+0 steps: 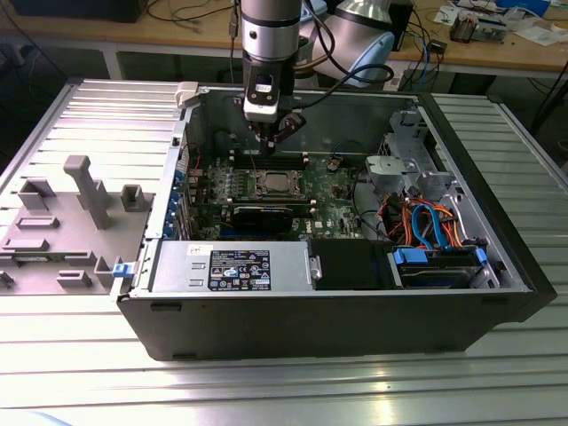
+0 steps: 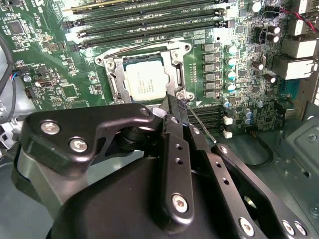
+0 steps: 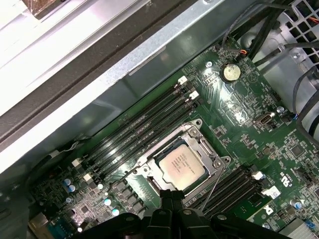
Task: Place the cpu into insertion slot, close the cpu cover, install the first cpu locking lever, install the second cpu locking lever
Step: 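Install the first cpu locking lever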
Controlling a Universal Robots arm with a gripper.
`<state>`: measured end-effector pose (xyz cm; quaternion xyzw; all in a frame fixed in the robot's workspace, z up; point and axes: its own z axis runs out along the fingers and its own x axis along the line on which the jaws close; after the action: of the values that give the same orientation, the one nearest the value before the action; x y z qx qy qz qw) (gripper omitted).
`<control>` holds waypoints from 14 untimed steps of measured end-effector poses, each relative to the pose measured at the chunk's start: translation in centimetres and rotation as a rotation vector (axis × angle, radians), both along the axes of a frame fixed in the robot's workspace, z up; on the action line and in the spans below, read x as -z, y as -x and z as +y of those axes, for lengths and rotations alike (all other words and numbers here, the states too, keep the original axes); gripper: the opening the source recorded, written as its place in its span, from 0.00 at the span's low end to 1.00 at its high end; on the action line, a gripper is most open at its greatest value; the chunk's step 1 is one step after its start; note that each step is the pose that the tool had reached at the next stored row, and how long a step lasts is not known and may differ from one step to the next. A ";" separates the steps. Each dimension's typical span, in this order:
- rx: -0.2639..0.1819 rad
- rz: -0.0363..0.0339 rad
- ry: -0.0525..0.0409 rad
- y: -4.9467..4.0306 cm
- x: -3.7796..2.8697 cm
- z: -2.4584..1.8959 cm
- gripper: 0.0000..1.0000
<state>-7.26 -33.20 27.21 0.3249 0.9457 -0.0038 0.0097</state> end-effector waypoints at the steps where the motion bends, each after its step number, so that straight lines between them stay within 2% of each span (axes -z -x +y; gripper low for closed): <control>1: 0.000 0.0000 0.0000 0.01 0.00 0.00 0.11; 9: -0.006 0.0000 0.0000 0.01 0.00 0.00 0.11; 14: -0.045 0.0000 0.0000 0.01 0.00 0.00 0.11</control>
<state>-7.27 -33.20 27.21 0.3037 0.9527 -0.0036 0.0098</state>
